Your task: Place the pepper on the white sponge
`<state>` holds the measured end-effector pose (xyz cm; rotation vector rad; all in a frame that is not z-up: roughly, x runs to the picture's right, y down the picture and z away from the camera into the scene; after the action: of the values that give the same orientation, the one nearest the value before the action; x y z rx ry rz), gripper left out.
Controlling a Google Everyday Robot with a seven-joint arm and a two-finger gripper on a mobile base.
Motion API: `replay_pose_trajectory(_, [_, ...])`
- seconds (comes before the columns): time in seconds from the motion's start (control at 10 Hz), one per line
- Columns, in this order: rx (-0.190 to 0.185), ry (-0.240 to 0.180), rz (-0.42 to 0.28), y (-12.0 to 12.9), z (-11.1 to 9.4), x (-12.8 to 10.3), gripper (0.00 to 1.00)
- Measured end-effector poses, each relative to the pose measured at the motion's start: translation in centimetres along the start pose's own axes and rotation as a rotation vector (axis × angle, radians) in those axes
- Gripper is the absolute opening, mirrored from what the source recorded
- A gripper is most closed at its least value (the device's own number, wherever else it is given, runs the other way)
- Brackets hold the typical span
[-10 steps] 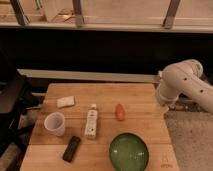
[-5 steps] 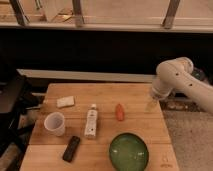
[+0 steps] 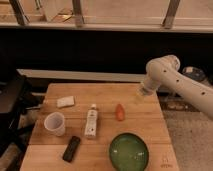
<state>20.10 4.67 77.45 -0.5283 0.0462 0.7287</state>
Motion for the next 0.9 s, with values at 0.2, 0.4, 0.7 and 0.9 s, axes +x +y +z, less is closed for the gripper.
replay_pose_trajectory(0.2, [-0.02,0.01,0.024,0.6,0.7,0.0,0.65])
replay_pose_trajectory(0.4, [-0.059,0.012,0.032,2.1,2.0,-1.4,0.65])
replay_pose_trajectory(0.7, [-0.072,0.025,0.011,3.2,4.0,-3.3,0.65])
replay_pose_trajectory(0.9, [-0.093,0.028,0.025,3.5,5.8,-4.4,0.65])
